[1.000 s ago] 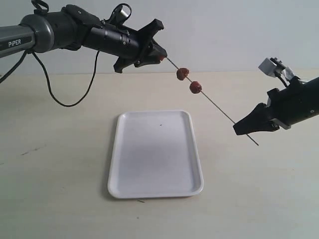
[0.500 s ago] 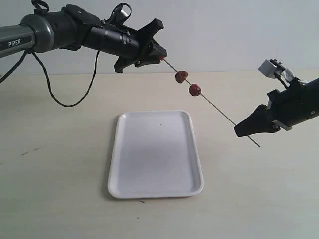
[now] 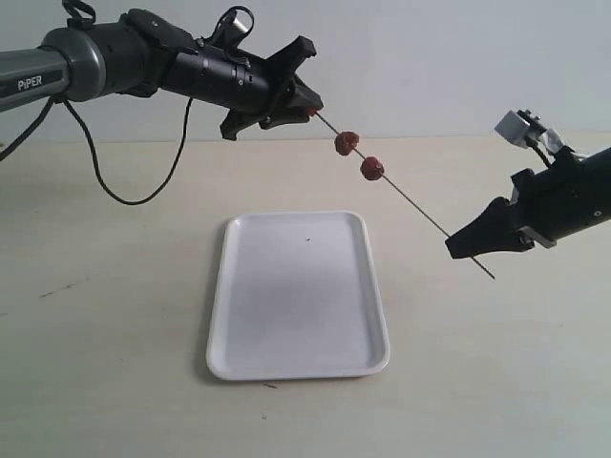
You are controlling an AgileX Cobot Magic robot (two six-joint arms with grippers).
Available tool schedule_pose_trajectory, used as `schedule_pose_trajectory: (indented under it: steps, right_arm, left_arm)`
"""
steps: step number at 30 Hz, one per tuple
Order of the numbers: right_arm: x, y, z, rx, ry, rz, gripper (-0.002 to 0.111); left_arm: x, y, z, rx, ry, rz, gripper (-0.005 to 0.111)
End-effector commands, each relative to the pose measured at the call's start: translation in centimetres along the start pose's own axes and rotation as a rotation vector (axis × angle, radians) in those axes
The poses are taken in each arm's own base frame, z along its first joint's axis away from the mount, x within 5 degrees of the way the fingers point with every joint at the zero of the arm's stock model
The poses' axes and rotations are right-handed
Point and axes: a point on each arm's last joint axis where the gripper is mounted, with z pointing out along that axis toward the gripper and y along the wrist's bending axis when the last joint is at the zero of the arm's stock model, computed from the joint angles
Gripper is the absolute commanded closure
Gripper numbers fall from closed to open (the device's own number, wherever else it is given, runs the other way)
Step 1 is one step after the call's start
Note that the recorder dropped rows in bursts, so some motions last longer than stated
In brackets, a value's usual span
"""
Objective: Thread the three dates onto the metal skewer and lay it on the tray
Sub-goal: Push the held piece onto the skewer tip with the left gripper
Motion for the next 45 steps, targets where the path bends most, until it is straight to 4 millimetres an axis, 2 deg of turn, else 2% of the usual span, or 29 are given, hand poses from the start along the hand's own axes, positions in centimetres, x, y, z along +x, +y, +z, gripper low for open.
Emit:
schedule_pose_trajectory:
  steps: [1, 13, 25, 42, 44, 45]
  right_arm:
    - [-0.3, 0.4, -0.2, -0.013, -0.028, -0.015, 0.108]
    - [-0.6, 0.4, -0.2, -0.021, -0.067, 0.001, 0.108]
    - [-2.0, 1.6, 1.8, 0.013, -0.099, -0.008, 0.108]
    - [-2.0, 1.4, 1.9, 0.045, -0.107, 0.018, 0.108]
    - [-2.0, 1.4, 1.9, 0.045, -0.107, 0.018, 0.108]
    - [-2.0, 1.4, 1.9, 0.045, -0.107, 0.018, 0.108]
  left_arm:
    - [0.0, -0.9, -0.3, 0.019, 0.002, 0.007, 0.078]
    - [0.3, -1.0, -0.2, 0.022, 0.013, 0.009, 0.078]
    - [1.3, -2.3, 0.7, 0.037, 0.020, 0.025, 0.078]
    - [1.3, -2.4, 0.9, 0.035, 0.005, 0.058, 0.078]
    - [1.4, -2.4, 0.9, 0.036, 0.009, 0.071, 0.075]
    - [1.4, -2.4, 0.9, 0.037, 0.013, 0.072, 0.069]
